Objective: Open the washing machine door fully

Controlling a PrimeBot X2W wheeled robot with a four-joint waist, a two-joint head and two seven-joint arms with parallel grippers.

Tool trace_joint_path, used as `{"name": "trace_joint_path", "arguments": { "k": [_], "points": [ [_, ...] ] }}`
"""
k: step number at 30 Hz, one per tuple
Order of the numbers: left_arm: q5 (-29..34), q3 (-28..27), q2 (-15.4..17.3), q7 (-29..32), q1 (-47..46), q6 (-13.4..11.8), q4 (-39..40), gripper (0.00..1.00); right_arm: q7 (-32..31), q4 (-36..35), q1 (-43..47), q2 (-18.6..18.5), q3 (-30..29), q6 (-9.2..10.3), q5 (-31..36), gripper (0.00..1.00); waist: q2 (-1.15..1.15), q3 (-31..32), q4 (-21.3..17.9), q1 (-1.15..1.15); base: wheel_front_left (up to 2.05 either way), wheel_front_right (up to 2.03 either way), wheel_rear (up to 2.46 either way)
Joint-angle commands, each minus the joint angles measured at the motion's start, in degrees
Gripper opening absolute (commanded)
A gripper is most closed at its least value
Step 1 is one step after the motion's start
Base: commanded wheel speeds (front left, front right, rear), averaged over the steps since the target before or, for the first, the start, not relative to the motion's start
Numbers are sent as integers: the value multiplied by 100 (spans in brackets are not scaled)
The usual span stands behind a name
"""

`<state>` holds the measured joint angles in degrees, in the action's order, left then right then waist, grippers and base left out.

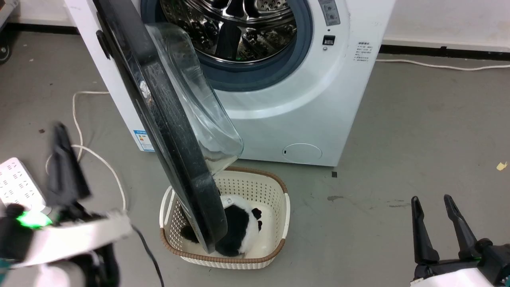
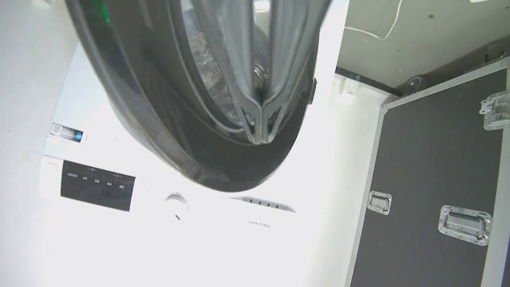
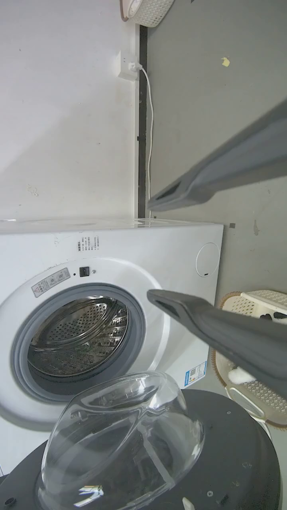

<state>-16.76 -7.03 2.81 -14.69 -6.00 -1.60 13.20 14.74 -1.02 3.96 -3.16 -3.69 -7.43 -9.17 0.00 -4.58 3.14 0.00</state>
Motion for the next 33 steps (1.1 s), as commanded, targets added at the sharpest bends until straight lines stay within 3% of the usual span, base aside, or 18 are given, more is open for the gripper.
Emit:
{"name": "trace_joint_path", "arguments": {
  "k": [1, 7, 13, 19, 24, 33],
  "points": [
    [-41, -91, 7, -30, -205, 13, 285, 0, 26, -19, -55, 27, 4, -6, -51, 100, 0, 19, -8, 0, 0, 0, 0],
    [179, 129, 7, -30, -490, 135, 1081, 0, 26, 7, -45, 28, 32, -6, -85, 100, 0, 98, -45, 0, 0, 0, 0],
    [343, 1156, 7, 329, -219, 201, 1060, 0, 26, 33, -28, 28, 56, -6, -154, 100, 0, 135, -85, 0, 0, 0, 0],
    [185, 2184, 7, 717, 278, 259, 358, 0, 26, 60, -51, 28, 78, -6, -219, 100, 0, 97, -126, 0, 0, 0, 0],
    [90, 2724, 7, 954, 453, 249, -449, 0, 26, 81, -75, 28, 73, -6, -268, 100, 0, 45, -143, 0, 0, 0, 0],
    [12, 2517, 15, 771, 242, -123, -1530, 0, 26, 91, -114, 28, 45, -6, -327, 100, 0, -80, -20, 0, 0, 0, 0]
  ]
}}
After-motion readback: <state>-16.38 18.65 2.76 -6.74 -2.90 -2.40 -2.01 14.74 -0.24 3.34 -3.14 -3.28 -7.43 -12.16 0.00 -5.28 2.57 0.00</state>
